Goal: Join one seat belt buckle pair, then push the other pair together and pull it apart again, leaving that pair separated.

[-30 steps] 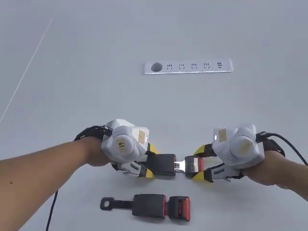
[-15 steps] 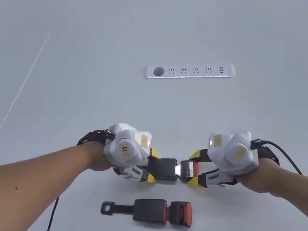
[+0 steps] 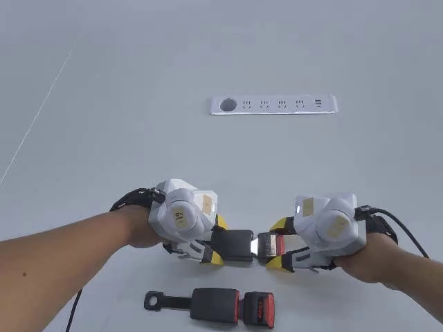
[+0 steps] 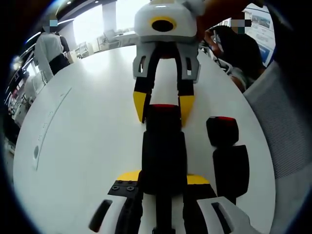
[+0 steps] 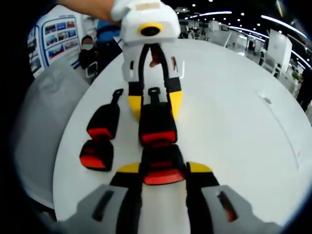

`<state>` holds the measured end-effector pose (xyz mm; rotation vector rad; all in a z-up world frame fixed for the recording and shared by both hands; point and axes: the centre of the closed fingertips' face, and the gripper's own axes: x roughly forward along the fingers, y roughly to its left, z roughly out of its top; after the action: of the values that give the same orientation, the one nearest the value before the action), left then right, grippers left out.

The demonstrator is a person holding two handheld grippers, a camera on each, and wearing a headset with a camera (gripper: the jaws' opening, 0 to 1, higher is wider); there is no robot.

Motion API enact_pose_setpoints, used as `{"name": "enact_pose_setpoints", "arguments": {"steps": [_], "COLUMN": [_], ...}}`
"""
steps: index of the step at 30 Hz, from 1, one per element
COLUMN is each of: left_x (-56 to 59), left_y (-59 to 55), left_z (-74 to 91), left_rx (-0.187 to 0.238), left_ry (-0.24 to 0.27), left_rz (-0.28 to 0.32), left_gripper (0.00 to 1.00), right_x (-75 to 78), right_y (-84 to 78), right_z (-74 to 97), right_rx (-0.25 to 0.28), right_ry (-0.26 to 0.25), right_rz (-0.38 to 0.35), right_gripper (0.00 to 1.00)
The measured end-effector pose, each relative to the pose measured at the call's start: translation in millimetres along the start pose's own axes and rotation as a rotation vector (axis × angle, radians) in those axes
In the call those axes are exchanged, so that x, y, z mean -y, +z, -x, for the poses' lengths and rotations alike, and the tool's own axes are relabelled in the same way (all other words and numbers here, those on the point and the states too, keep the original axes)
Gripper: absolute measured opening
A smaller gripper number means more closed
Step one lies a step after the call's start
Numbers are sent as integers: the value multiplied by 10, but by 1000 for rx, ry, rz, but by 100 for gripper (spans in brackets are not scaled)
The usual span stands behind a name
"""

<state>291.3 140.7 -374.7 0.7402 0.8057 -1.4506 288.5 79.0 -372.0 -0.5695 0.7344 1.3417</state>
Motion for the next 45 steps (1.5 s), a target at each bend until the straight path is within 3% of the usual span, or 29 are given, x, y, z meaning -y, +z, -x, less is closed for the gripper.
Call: {"name": "enact_pose_setpoints", "arguments": {"steps": [19, 45], "left_x": [-2, 1], "left_y": [10, 1], "left_z": [6, 5], "left_rx": [-9, -15], "left_ry": [2, 4], "left_rz": [5, -6], "left_gripper": [32, 32], "right_x": [13, 33], "right_y": [-15, -153], "right_z": [5, 130], "right_rx": [-46, -46], "right_ry": [-19, -21], "right_rz": [44, 41], "right_gripper": [34, 34]}}
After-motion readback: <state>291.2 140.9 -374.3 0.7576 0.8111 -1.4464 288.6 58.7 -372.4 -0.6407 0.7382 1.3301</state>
